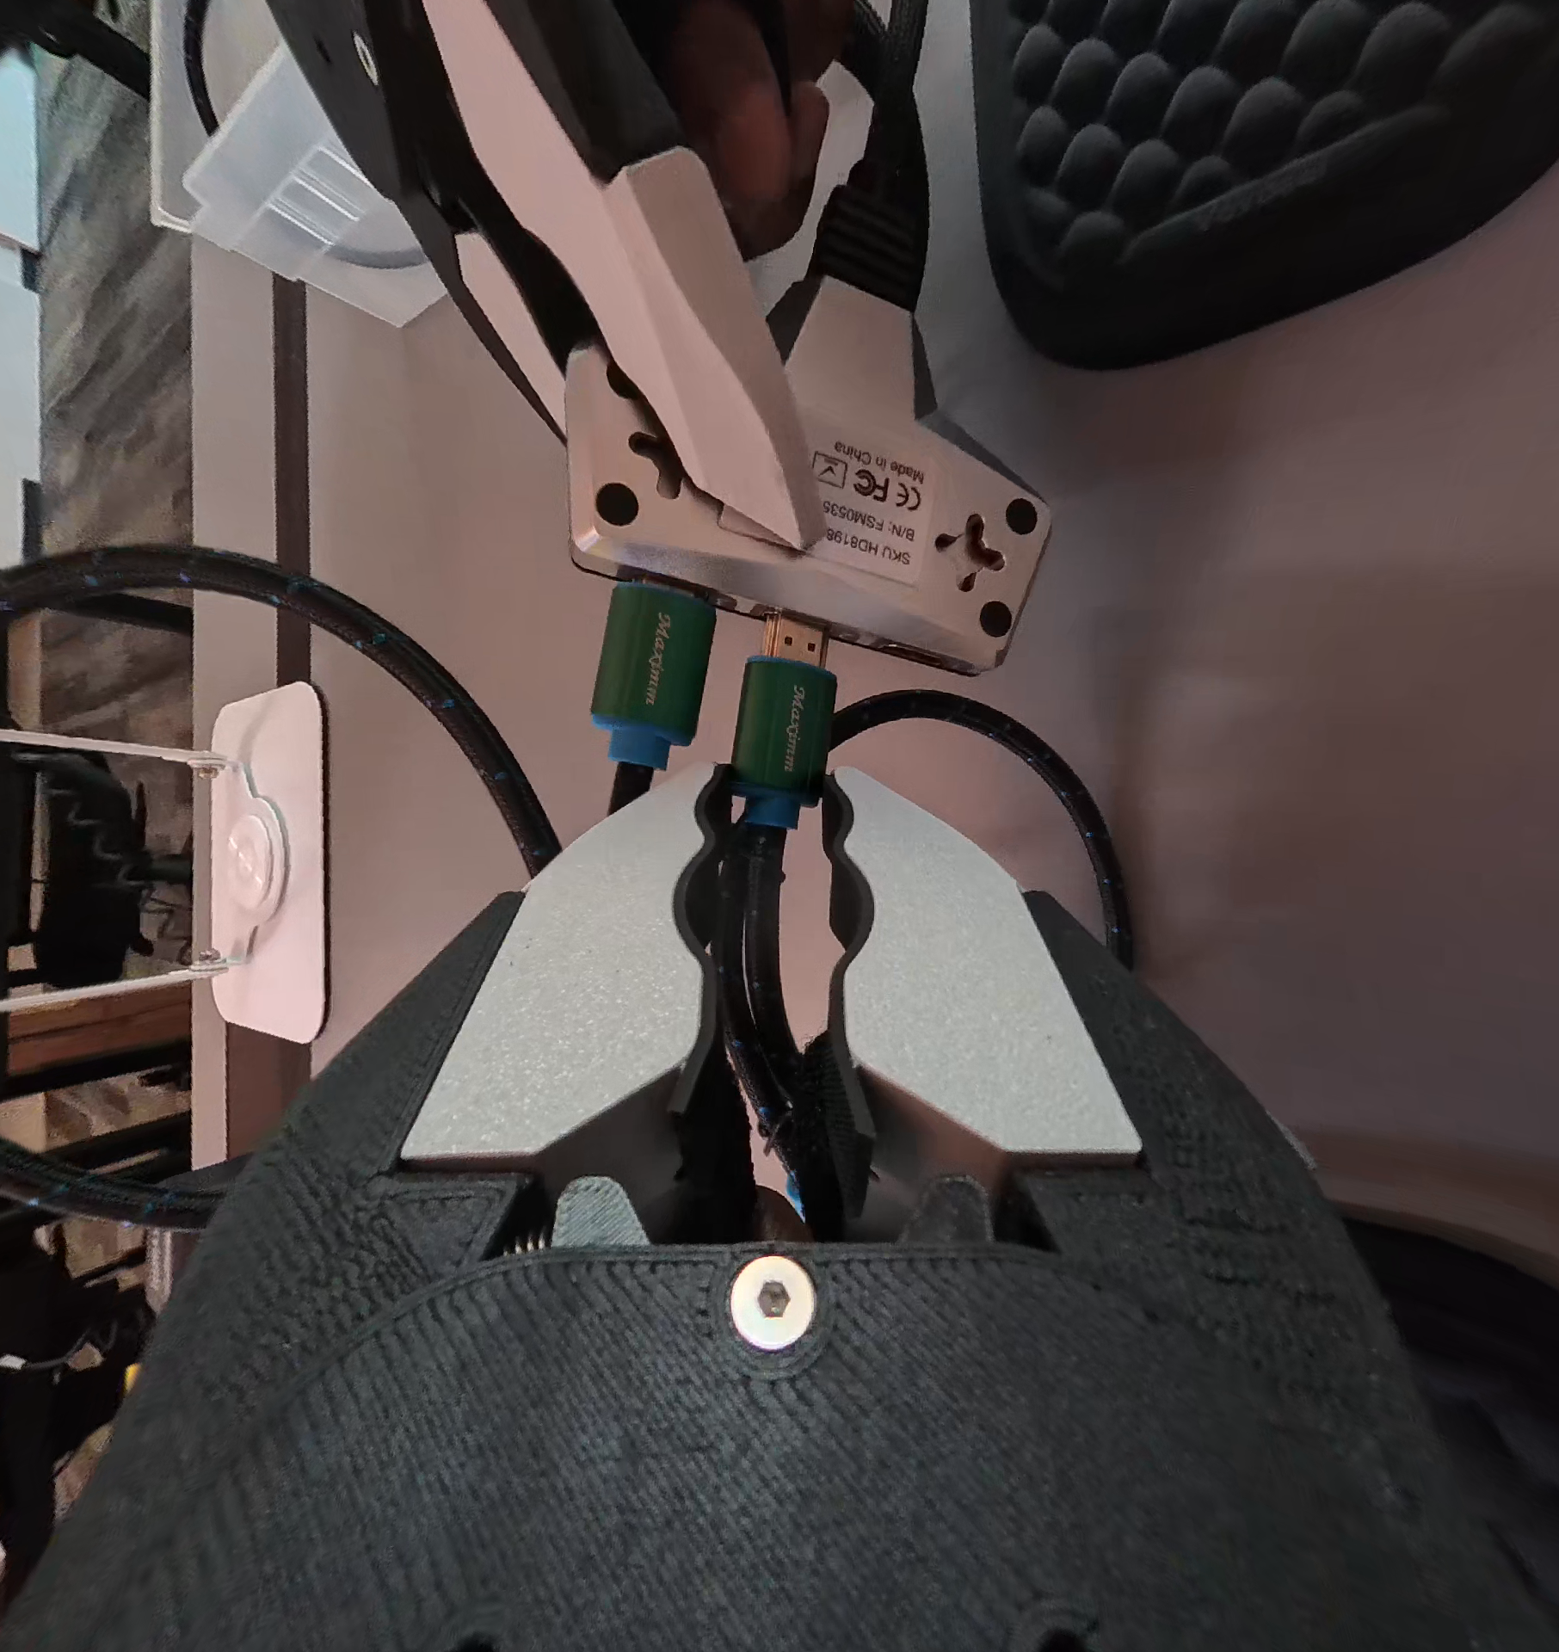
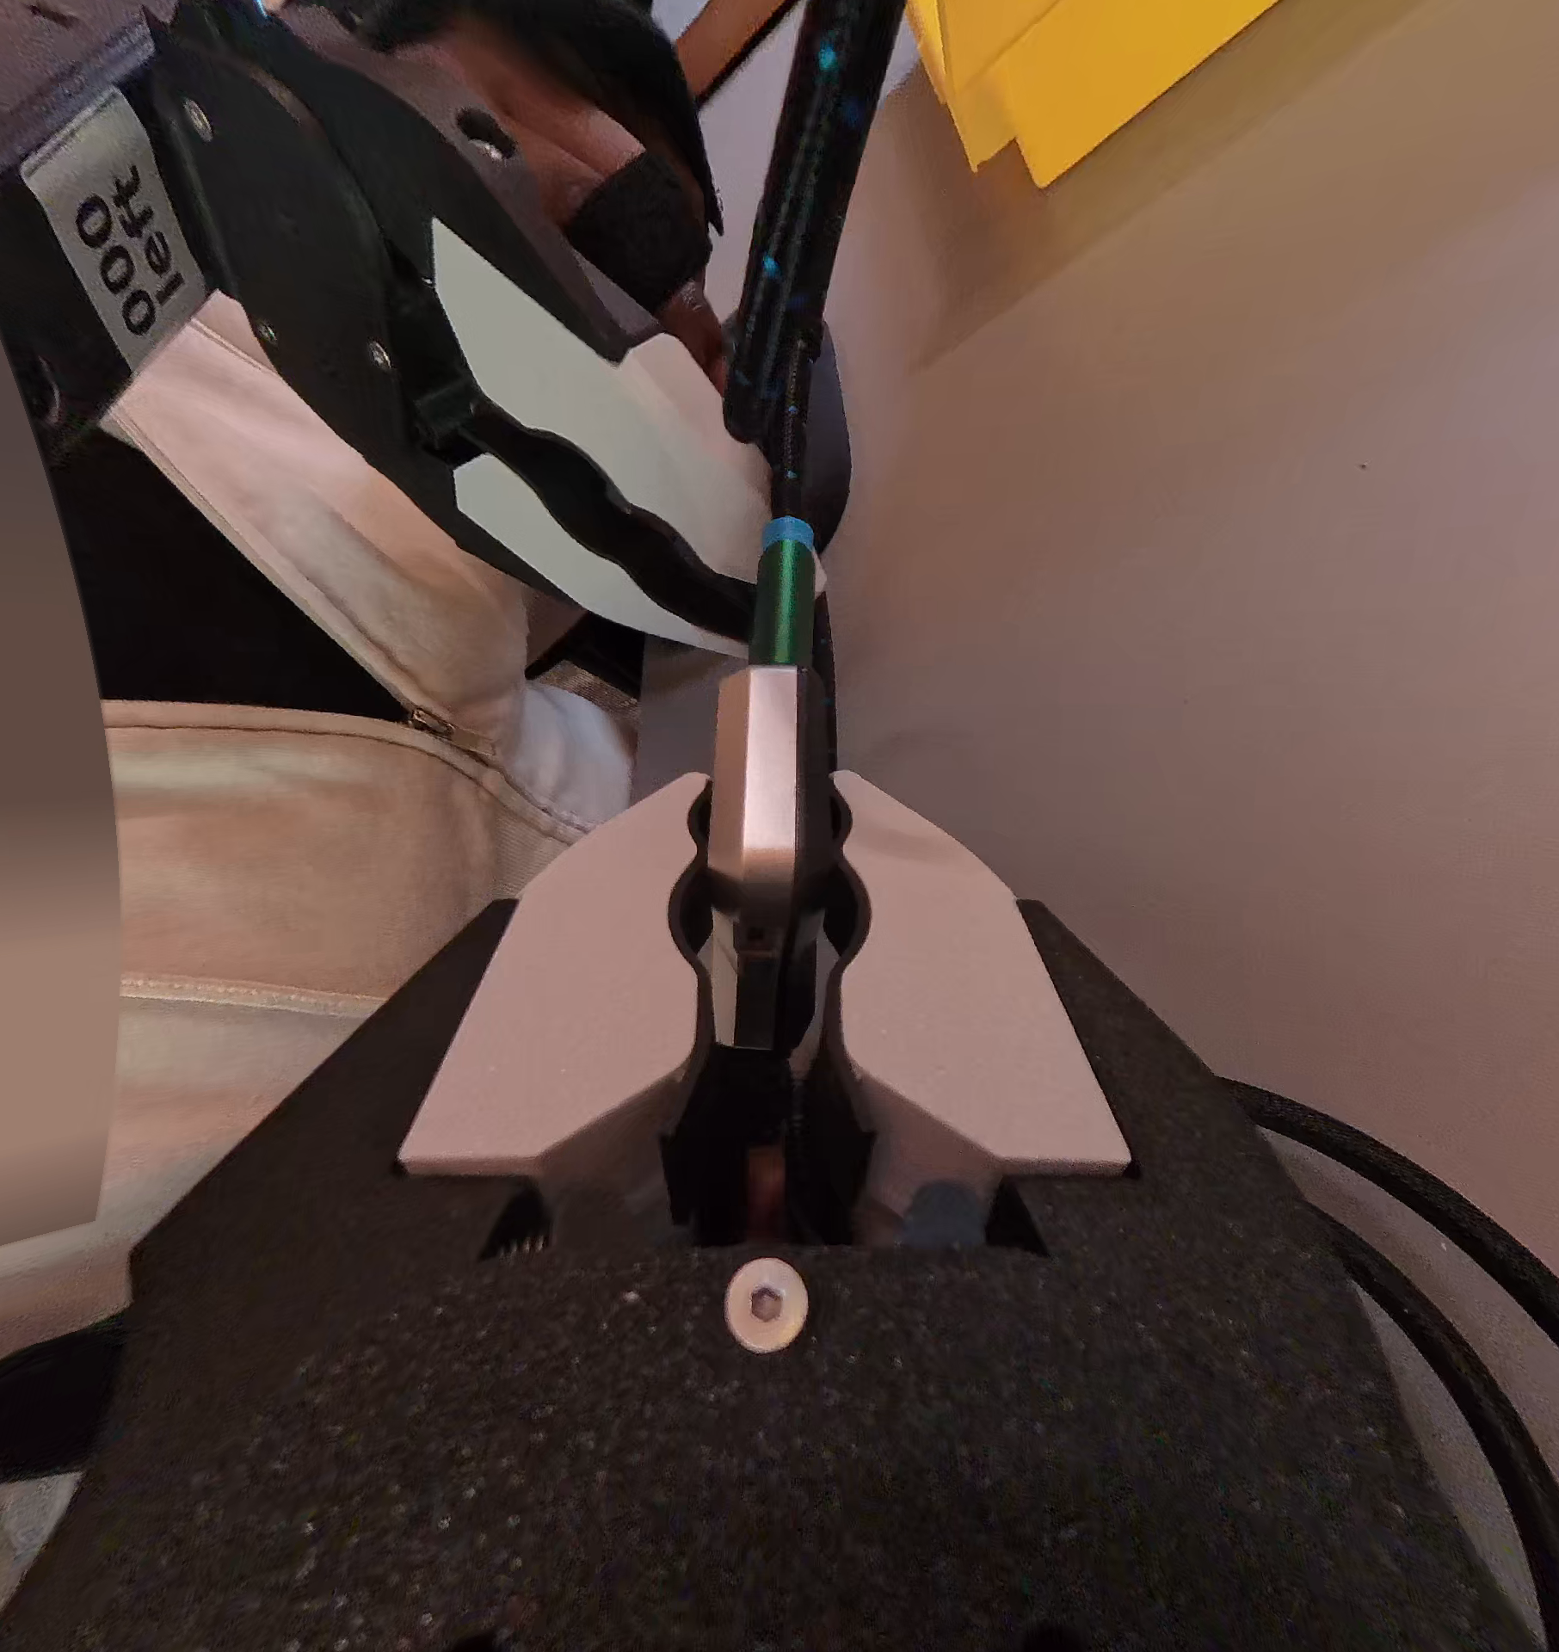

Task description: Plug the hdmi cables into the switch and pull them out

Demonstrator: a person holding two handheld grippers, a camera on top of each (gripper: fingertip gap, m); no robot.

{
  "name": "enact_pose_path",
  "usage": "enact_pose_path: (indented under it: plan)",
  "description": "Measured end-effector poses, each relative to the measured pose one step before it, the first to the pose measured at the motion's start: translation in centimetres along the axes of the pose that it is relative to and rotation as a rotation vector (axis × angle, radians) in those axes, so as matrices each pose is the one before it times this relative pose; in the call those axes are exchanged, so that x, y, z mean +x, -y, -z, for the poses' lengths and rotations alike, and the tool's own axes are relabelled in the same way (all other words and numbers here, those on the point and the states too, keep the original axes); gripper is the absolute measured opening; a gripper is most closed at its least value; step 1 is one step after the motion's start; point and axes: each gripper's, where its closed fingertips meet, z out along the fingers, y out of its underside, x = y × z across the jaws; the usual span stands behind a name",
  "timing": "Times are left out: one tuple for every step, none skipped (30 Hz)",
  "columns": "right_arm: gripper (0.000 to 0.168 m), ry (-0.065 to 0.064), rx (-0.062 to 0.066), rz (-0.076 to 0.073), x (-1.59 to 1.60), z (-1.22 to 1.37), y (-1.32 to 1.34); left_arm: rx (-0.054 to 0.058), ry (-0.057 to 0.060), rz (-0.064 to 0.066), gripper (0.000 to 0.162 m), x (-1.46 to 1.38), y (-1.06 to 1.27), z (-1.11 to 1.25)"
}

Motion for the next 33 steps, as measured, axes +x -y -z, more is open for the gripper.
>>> enact_pose_path:
  plan:
    - [0.021, -0.0138, -0.0033, 0.0096, 0.085, 0.070, -0.008, -0.0067, -0.0061, 0.0114, 0.020, -0.003, -0.028, -0.131]
    - [0.021, -0.0159, -0.0019, 0.0111, 0.120, 0.079, 0.013, -0.0049, -0.0058, 0.0127, 0.020, -0.035, -0.011, -0.122]
    - [0.021, -0.0115, -0.0024, 0.0102, 0.098, 0.093, -0.025, 0.0004, -0.0049, 0.0037, 0.020, -0.037, 0.045, -0.094]
    - [0.021, -0.0094, -0.0007, 0.0092, 0.073, 0.078, -0.038, 0.0070, -0.0020, -0.0035, 0.020, -0.025, 0.090, -0.067]
    - [0.021, -0.0054, 0.0032, 0.0078, 0.052, 0.040, -0.033, 0.0153, -0.0015, 0.0006, 0.020, -0.005, 0.147, -0.051]
    - [0.021, 0.0090, 0.0060, 0.0003, -0.099, 0.008, -0.048, 0.0184, -0.0042, 0.0052, 0.020, 0.045, 0.141, -0.024]
    - [0.021, 0.0097, 0.0082, -0.0019, -0.056, 0.013, -0.050, 0.0167, -0.0044, 0.0056, 0.019, 0.082, 0.091, -0.009]
    - [0.021, 0.0102, 0.0061, 0.0030, -0.050, -0.004, -0.085, 0.0136, -0.0036, 0.0047, 0.019, 0.099, 0.070, -0.017]
    - [0.021, 0.0098, 0.0062, 0.0073, -0.048, -0.016, -0.059, 0.0112, -0.0003, -0.0067, 0.020, 0.103, 0.060, -0.038]
    - [0.021, 0.0099, 0.0058, 0.0099, -0.044, -0.004, -0.036, 0.0115, 0.0047, -0.0244, 0.020, 0.078, 0.068, -0.034]
    - [0.021, 0.0065, 0.0066, 0.0122, 0.007, 0.013, -0.032, 0.0148, 0.0083, -0.0300, 0.020, 0.036, 0.066, -0.009]
    - [0.021, 0.0066, 0.0077, 0.0084, 0.005, 0.006, 0.005, 0.0194, 0.0071, -0.0169, 0.019, 0.023, 0.096, -0.002]
    - [0.020, 0.0111, 0.0073, 0.0090, -0.076, -0.019, -0.017, 0.0250, 0.0004, -0.0042, 0.019, 0.077, 0.122, 0.039]
    - [0.020, 0.0130, 0.0065, 0.0093, -0.125, -0.032, -0.007, 0.0278, -0.0044, -0.0003, 0.019, 0.130, 0.140, 0.060]
    - [0.020, 0.0094, 0.0043, 0.0055, -0.087, -0.062, -0.010, 0.0224, -0.0054, 0.0007, 0.019, 0.128, 0.085, 0.042]
    - [0.020, 0.0035, -0.0007, 0.0024, 0.028, -0.093, -0.011, 0.0107, -0.0027, -0.0008, 0.019, 0.090, -0.018, -0.006]
    - [0.020, 0.0002, -0.0003, 0.0035, 0.077, -0.056, 0.012, 0.0033, 0.0010, -0.0033, 0.019, 0.025, -0.074, -0.023]
    - [0.020, 0.0069, -0.0003, -0.0004, 0.028, -0.019, 0.000, 0.0058, 0.0010, -0.0046, 0.019, 0.017, -0.036, -0.027]
    - [0.020, 0.0085, -0.0010, -0.0022, 0.011, -0.016, 0.019, 0.0100, -0.0013, -0.0040, 0.019, 0.003, -0.013, -0.021]
    - [0.020, 0.0059, -0.0014, -0.0036, 0.030, -0.035, 0.048, 0.0099, -0.0018, -0.0015, 0.019, -0.001, -0.020, 0.011]
    - [0.020, 0.0063, -0.0027, -0.0014, -0.001, -0.044, 0.038, 0.0105, -0.0018, -0.0003, 0.019, 0.000, -0.027, 0.016]
    - [0.020, 0.0060, -0.0027, 0.0000, 0.007, -0.060, 0.001, 0.0105, -0.0032, 0.0009, 0.019, 0.034, -0.011, 0.010]
    - [0.020, 0.0091, -0.0027, -0.0027, 0.003, -0.074, -0.043, 0.0113, -0.0053, 0.0025, 0.019, 0.079, -0.026, -0.014]
    - [0.020, 0.0119, 0.0006, -0.0049, -0.007, -0.085, -0.056, 0.0162, -0.0071, 0.0045, 0.019, 0.097, -0.013, -0.026]
    - [0.020, 0.0075, 0.0082, -0.0084, 0.044, -0.076, 0.042, 0.0174, -0.0059, 0.0113, 0.019, 0.070, -0.052, -0.025]
    - [0.020, 0.0092, 0.0101, -0.0084, 0.035, -0.071, 0.069, 0.0137, -0.0031, 0.0102, 0.019, 0.049, -0.051, -0.023]
    - [0.020, 0.0050, 0.0054, -0.0041, 0.075, -0.090, 0.024, 0.0075, -0.0008, 0.0023, 0.019, 0.040, -0.074, -0.004]
    - [0.020, 0.0041, 0.0043, 0.0002, 0.013, -0.104, -0.021, 0.0063, -0.0035, -0.0010, 0.019, 0.073, -0.047, 0.011]
    - [0.020, 0.0106, 0.0049, -0.0077, -0.067, -0.141, -0.072, 0.0113, -0.0103, 0.0013, 0.019, 0.134, 0.007, 0.041]
    - [0.020, 0.0127, 0.0107, -0.0115, -0.069, -0.115, -0.009, 0.0153, -0.0100, 0.0054, 0.019, 0.129, 0.052, 0.034]
    - [0.020, 0.0095, 0.0081, -0.0120, -0.001, -0.080, -0.011, 0.0104, -0.0050, 0.0046, 0.019, 0.088, 0.021, 0.004]
    - [0.020, 0.0037, -0.0020, -0.0068, 0.025, -0.056, -0.072, 0.0043, -0.0028, -0.0009, 0.019, 0.083, -0.012, -0.026]
    - [0.020, -0.0057, -0.0019, -0.0027, 0.070, -0.055, -0.026, -0.0007, -0.0010, -0.0065, 0.019, 0.047, -0.061, -0.040]
